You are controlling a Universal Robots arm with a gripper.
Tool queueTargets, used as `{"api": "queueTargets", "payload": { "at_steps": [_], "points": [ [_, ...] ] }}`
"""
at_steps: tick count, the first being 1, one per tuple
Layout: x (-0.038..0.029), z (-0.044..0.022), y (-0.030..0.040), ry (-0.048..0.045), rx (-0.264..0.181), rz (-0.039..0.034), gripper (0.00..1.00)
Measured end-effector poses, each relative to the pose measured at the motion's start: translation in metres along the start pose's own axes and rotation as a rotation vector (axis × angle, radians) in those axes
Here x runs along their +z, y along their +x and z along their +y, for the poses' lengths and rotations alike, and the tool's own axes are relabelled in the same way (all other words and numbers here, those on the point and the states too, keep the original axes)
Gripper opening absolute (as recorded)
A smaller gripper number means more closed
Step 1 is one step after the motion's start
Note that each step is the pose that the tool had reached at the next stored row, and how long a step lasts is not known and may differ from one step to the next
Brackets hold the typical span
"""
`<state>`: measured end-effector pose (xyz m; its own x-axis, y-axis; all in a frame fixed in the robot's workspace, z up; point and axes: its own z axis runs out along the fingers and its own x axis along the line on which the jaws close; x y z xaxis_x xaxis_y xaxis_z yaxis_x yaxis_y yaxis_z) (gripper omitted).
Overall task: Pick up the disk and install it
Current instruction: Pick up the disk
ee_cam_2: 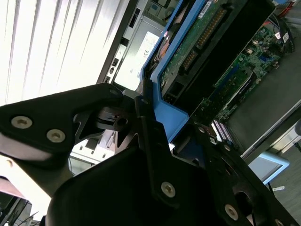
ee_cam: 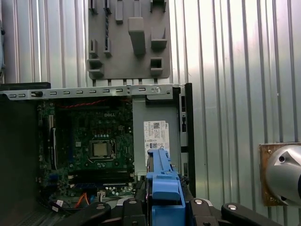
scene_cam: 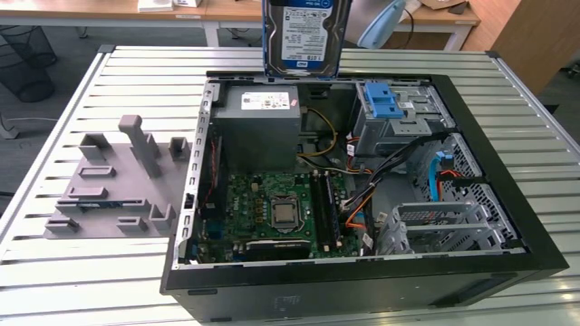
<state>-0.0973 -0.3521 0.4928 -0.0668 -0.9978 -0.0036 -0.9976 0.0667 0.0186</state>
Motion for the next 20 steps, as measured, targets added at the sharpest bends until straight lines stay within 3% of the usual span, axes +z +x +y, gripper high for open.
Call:
{"api": "queueTargets", "payload": {
  "at_steps": [20],
  "points": [
    [0.0001,-0.0004,0.0054,0.0001,0.000,0.0000,0.37]
  ]
}}
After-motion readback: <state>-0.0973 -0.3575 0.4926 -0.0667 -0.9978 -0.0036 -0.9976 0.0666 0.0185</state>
